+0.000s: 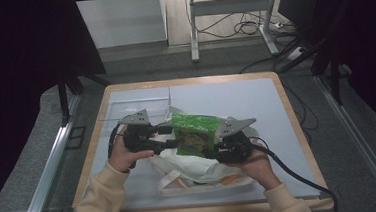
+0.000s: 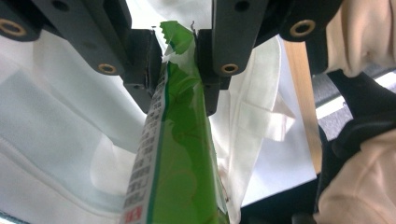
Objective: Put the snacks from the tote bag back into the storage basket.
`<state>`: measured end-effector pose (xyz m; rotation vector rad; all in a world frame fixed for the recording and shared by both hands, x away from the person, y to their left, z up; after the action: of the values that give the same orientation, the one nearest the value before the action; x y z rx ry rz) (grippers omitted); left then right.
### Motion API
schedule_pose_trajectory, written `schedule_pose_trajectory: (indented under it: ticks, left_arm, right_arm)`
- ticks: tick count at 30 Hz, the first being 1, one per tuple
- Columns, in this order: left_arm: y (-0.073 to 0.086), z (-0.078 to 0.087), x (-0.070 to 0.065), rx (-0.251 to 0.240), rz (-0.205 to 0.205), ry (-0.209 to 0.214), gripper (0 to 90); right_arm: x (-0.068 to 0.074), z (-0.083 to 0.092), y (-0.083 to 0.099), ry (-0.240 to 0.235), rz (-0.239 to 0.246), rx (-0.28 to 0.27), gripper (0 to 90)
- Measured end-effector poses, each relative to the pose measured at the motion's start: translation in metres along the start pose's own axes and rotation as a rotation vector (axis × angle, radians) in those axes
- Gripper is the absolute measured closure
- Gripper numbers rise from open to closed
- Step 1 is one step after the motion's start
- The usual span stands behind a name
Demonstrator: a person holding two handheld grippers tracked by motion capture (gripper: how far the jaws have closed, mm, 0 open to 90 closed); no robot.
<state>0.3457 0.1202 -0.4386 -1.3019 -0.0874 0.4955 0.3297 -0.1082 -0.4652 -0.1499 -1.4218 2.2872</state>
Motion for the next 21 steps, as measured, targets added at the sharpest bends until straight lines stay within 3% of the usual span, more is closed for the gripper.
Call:
schedule_pose_trajectory:
  ticks: [10,21]
  left_arm:
    - [-0.015,0.009,0.001,0.018,-0.043,-0.022,37.8]
    - [-0.036,0.016,0.005,0.108,-0.114,-0.032,37.4]
  right_arm:
    - [-0.006,-0.002,0.004,0.029,0.024,0.053,73.2]
    - [-0.011,-0.006,0.006,0.039,0.038,0.099,73.3]
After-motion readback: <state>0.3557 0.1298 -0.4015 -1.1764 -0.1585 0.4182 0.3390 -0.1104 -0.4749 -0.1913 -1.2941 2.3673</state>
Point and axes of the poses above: each handheld gripper's, and its own axes: z roughly backward along the jaws, y roughly out of its underside, x roughly to its left, the point moved 5 cm from there along -z, roughly forward along the jaws, and after that the axes turned 10 degrees about -x, right-handed, at the moved point
